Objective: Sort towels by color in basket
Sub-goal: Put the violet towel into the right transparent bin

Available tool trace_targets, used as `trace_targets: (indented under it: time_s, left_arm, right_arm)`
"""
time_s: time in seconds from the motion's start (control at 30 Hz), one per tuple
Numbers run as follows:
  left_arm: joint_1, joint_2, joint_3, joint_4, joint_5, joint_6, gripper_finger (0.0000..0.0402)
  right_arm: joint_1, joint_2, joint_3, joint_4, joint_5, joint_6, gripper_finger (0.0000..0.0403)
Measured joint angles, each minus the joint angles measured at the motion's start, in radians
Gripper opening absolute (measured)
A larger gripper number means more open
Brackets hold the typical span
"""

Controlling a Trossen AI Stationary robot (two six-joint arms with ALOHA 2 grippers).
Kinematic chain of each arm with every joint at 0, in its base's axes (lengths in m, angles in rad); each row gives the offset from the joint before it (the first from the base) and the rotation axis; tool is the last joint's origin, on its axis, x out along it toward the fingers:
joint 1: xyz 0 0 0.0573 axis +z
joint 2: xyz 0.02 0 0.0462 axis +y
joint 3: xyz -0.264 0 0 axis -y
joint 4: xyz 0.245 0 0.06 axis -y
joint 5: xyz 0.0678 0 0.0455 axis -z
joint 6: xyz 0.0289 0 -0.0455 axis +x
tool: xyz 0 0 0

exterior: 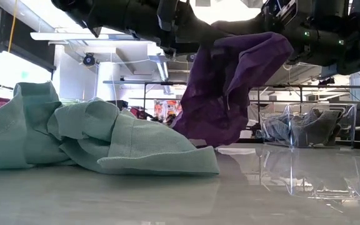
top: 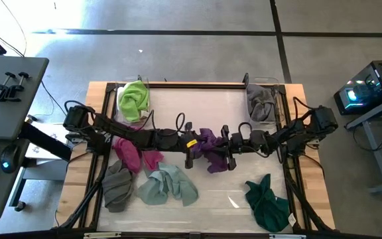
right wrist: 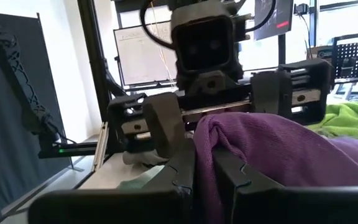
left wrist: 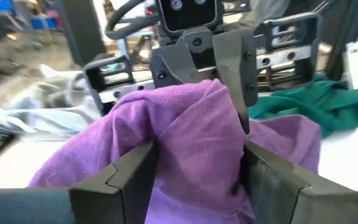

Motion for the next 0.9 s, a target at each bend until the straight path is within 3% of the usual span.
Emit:
trace_targets:
  time_s: [0.2, 0.33, 0.53, 0.77, 0.9]
  left_arm:
    - [0.037, 0.031, 0.0, 0.023, 0.106, -0.09, 0.0229]
    - [0.057, 0.102, 0.0, 0.13, 0.162, -0.125, 0.0244]
    - [0.059, 0.174, 0.0, 0.235, 0.172, -0.121, 0.0248]
    - [0.041, 0.176, 0.0, 0.237, 0.169, -0.047, 0.0214]
    - [0.033, 0.176, 0.0, 0.231, 0.164, -0.029, 0.0177]
  right_arm:
    - [0.0, 0.0, 0.0, -0.016, 0.008, 0.004, 0.0014]
    - [0.0, 0.0, 0.0, -0.057, 0.032, 0.003, 0.0014]
    - [0.0, -0.001, 0.0, -0.117, 0.061, -0.016, 0.0014]
    - [0.0, -0.002, 0.0, -0.109, 0.039, -0.083, 0.0021]
    - [0.001, -0.003, 0.0, -0.095, 0.027, -0.067, 0.0053]
